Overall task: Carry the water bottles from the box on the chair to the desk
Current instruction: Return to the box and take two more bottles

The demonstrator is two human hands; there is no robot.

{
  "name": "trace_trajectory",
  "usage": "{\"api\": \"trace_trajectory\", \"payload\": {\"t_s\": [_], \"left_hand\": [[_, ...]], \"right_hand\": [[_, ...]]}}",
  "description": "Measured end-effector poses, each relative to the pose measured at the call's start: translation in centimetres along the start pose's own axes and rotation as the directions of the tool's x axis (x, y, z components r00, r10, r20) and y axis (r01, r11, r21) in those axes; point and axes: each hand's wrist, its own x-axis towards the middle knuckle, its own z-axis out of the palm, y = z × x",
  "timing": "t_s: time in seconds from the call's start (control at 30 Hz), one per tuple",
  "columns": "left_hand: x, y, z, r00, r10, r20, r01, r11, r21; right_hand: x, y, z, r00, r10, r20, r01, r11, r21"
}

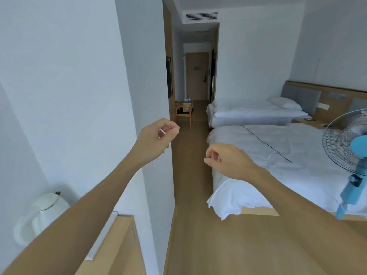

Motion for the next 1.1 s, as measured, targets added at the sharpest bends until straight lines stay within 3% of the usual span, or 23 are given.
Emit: {"api": "trace_trajectory", "payload": {"t_s": [0.3, 0.7, 1.1], "left_hand": [[15.9, -6.1, 8.5, 0.995, 0.092, 0.024, -0.091, 0.995, -0.043], [34.9, -15.1, 17.6, 0.996, 0.067, 0.052, -0.067, 0.998, -0.002], [54.9, -23.1, 27.7, 0.999, 0.035, 0.009, -0.035, 0.996, 0.079]], "right_hand": [[13.5, 11.7, 1.4, 0.997, 0.068, -0.038, -0.071, 0.995, -0.071], [30.5, 25.9, 5.1, 0.991, 0.115, -0.071, -0.118, 0.992, -0.047], [51.3, 42.1, 9.0, 1.000, -0.005, -0.023, 0.006, 1.000, 0.027]]}}
